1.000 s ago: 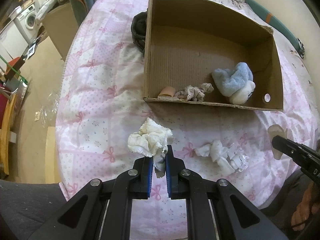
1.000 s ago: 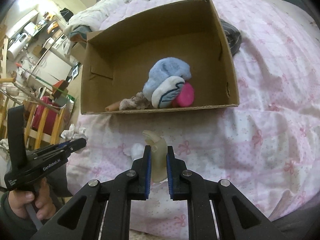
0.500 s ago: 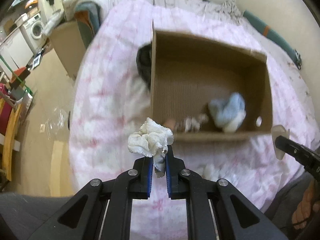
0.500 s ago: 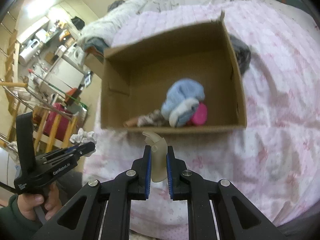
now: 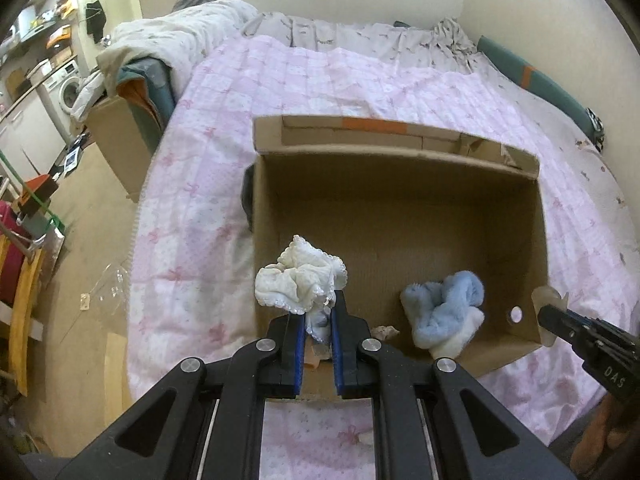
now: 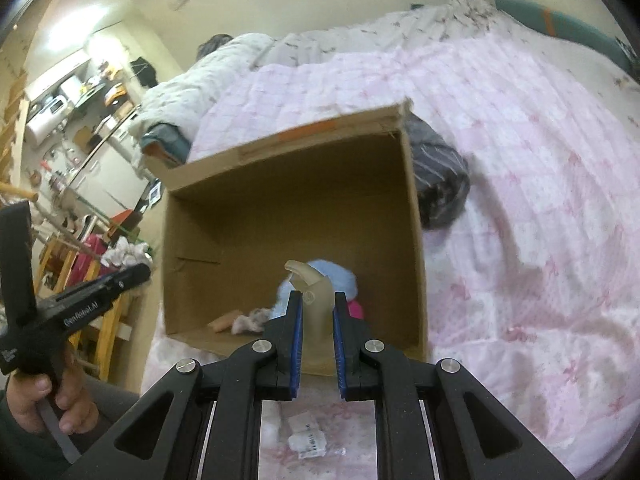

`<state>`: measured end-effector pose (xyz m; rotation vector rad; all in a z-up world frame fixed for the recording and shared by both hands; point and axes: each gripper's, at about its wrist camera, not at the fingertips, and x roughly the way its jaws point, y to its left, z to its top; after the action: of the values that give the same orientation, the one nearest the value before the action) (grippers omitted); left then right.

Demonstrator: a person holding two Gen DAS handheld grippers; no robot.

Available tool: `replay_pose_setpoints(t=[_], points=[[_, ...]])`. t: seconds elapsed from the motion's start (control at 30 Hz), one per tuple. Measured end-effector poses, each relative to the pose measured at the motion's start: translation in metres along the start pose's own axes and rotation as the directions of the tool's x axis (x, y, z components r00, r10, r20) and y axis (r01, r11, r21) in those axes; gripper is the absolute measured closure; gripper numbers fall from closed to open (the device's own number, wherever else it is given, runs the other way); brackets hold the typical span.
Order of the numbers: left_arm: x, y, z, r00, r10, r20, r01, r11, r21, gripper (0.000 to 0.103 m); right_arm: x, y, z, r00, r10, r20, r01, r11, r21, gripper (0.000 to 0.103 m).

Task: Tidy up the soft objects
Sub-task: 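Carry the plastic piece and white cloth into the box and open both tools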

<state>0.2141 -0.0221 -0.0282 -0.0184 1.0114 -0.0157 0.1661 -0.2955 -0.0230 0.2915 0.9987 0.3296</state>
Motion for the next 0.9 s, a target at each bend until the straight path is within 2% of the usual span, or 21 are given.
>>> replay_pose_setpoints(t=[0.1,0.23,0.3,0.4,0.47,0.57,0.9], points=[[0.023,-0.001,-0.006,0.999,-0.021,-0.048,0.020,1.000,-0.020,0.093,0.009,-0.005,-0.007,0.998,-0.065,-0.020,0.065,0.998,-0.012,0.088],[0.041,0.001,-0.013,0.999,-0.014,-0.043,0.013,1.000,-0.020,0.093,0.011,0.000,-0.006,0.994,-0.107,0.002,0.107,0.992,-0.066,0.088],[0.045,0.001,-0.017,0.996,-0.072,-0.060,0.071,0.997,-0.019,0.093,0.018,-0.006,-0.008,0.995,-0.097,-0.027,0.096,0.995,-0.035,0.088],[0.042,-0.003,-0.018,0.999,-0.037,-0.036,0.038,0.999,0.014,0.093,0.028,-0.011,-0.011,0.993,-0.097,-0.071,0.097,0.995,-0.006,0.087],[0.043,0.000,-0.018,0.999,-0.031,-0.035,0.032,1.000,0.001,0.093,0.033,-0.013,-0.012,0.991,-0.094,-0.094,0.095,0.996,0.001,0.087],[0.042,0.005,-0.018,0.999,-0.030,-0.035,0.029,0.999,-0.025,0.093,0.038,-0.013,-0.010,0.989,-0.102,-0.109,0.103,0.995,-0.002,0.085],[0.041,0.004,-0.019,0.998,-0.051,-0.025,0.050,0.998,-0.023,0.091,0.044,-0.014,-0.007,0.986,-0.104,-0.128,0.105,0.994,0.005,0.084]])
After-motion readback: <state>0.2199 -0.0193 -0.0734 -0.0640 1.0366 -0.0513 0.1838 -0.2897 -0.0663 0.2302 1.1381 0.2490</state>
